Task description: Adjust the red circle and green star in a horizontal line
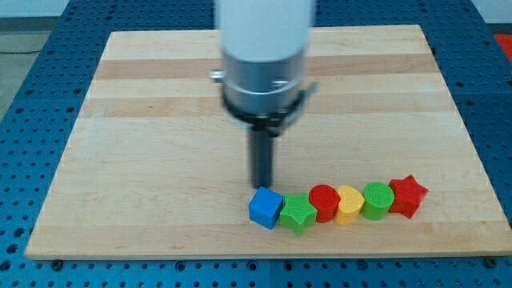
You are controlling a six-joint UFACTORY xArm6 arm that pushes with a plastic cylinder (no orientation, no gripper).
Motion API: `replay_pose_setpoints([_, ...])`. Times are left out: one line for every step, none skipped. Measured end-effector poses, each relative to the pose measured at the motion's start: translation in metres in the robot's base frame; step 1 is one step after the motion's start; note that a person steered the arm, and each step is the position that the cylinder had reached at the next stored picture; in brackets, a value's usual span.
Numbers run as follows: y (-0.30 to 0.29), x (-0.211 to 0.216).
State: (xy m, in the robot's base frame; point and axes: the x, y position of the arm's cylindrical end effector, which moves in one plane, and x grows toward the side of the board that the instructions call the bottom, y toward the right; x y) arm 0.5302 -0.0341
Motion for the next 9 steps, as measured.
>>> replay_pose_setpoints([-0.043,0.037])
replay_pose_setpoints([-0.029,0.089])
replay_pose_setpoints([-0.029,0.089])
replay_pose_setpoints([-0.010,0.088])
replay_pose_setpoints([0.044,0.089])
replay_pose_setpoints([0.067,0.088])
replay_pose_setpoints([0.070,0.089])
replay_pose_setpoints([0.071,0.088])
replay_pose_setpoints([0.075,0.089])
